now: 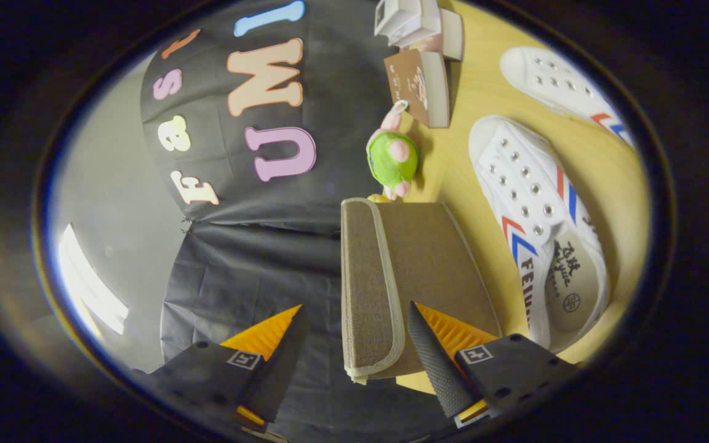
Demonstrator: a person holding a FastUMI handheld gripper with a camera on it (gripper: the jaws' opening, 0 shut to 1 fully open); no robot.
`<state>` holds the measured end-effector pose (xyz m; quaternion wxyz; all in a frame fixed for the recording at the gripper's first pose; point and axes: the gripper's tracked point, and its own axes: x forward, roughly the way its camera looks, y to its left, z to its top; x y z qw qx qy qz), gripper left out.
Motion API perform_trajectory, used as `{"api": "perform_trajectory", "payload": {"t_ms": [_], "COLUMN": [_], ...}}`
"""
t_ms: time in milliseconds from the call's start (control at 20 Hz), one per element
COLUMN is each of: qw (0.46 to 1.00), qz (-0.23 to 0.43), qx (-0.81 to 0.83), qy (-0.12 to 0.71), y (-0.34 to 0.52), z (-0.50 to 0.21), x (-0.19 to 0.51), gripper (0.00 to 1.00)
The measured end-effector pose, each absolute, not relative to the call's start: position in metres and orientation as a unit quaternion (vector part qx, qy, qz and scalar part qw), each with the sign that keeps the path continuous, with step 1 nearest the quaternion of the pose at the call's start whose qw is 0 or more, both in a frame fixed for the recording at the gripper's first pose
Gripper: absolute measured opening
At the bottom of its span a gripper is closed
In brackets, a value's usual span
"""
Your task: Open the storage box then place both shoes into the box .Put the left shoe in first, then the right shoe, with the right side of both shoes facing outward in a uniform manner.
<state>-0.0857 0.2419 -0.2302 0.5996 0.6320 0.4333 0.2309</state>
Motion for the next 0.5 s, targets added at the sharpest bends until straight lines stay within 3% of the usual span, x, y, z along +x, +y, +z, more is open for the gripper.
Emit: {"api": "perform_trajectory", "payload": {"t_ms": [500], "qw": [0.521], "qz": [0.241], "qx": [0.685], "qy": [0.449], "y": [0.251], "z": [-0.222], "x": [-0.091], "gripper": [0.98]}}
